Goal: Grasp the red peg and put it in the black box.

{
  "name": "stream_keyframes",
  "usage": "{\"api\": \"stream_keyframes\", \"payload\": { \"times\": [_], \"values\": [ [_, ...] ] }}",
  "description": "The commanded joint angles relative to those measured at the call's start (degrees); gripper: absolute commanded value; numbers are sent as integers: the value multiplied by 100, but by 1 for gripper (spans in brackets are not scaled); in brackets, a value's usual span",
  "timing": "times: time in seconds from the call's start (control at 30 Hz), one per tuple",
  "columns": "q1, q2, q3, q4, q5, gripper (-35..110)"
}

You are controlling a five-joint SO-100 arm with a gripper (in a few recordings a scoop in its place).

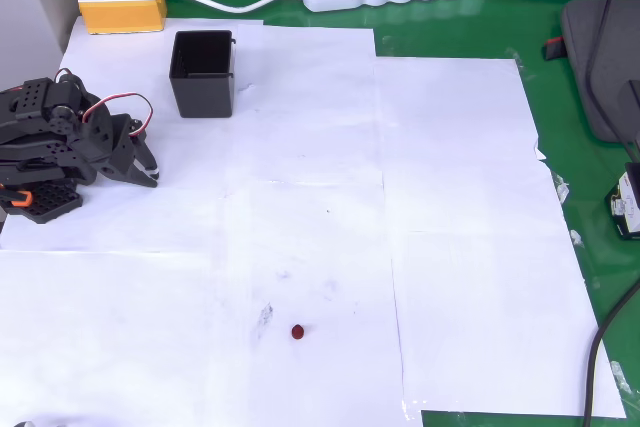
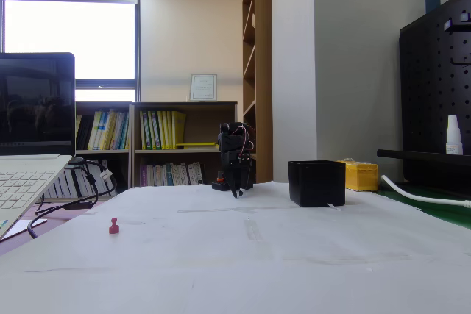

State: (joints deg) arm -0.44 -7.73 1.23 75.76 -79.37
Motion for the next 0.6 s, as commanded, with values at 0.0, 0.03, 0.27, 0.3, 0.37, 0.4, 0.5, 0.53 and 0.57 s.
{"api": "stream_keyframes", "payload": {
  "times": [0.0, 0.03, 0.27, 0.3, 0.37, 0.4, 0.5, 0.53, 0.57],
  "values": [
    [-149, -633, -475, 510, -659, 0],
    [-149, -633, -475, 501, -642, 0],
    [-141, -633, -475, 492, -545, 0],
    [-141, -633, -475, 492, -545, 0],
    [-141, -633, -475, 492, -545, 0],
    [-141, -633, -475, 492, -545, 0],
    [-141, -633, -475, 492, -562, 0],
    [-141, -633, -475, 492, -571, 0],
    [-141, -633, -475, 492, -580, 0]
  ]
}}
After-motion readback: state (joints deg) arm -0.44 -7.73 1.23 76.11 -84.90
